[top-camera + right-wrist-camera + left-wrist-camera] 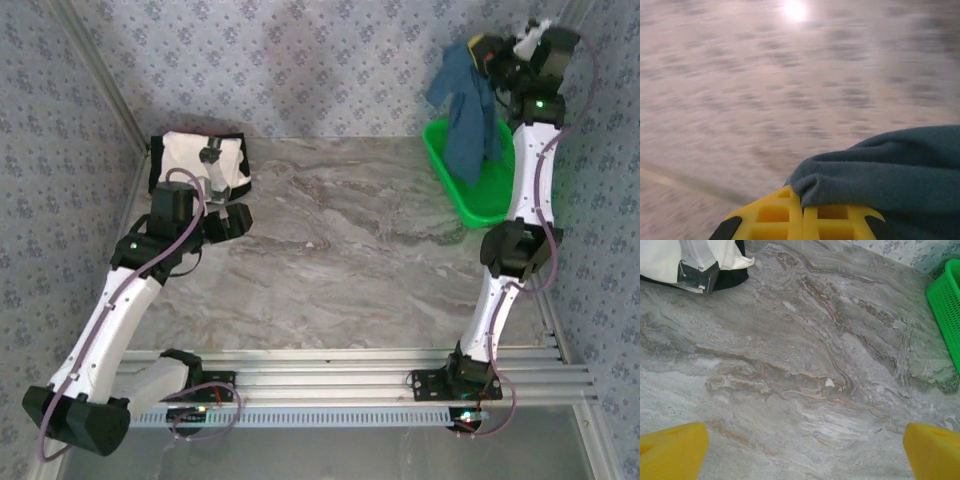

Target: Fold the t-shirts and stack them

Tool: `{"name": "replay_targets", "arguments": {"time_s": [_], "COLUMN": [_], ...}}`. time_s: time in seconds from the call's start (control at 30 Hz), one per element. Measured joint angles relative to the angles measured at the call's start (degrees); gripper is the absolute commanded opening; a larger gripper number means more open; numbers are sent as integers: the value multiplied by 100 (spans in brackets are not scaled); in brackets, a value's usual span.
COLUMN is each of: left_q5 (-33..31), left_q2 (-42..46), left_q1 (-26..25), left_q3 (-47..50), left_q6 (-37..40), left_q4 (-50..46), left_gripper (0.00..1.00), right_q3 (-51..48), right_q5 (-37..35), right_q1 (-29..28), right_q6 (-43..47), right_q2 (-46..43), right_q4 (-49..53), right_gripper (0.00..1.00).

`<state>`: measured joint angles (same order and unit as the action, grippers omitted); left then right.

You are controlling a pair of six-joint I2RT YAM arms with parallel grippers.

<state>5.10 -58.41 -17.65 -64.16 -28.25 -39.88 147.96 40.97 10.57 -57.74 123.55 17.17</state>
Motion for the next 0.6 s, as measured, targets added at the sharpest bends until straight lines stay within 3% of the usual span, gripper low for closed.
{"name": "replay_targets", "arguments": {"time_s": [0.4,0.6], "left_q5": [72,4], "left_q2": [-203,155], "left_q1": [0,0], "left_q3": [-1482,-1694], "left_q6": [184,328], "left_q4": [238,164], "left_gripper": [100,100], "right_q3": [396,-1292], "right_q5": [286,42], "right_q1": [-2004,-2809], "right_q6": [-367,258], "right_q2": [-1005,-1871], "right_q4": [448,1270], "right_gripper": [0,0]}}
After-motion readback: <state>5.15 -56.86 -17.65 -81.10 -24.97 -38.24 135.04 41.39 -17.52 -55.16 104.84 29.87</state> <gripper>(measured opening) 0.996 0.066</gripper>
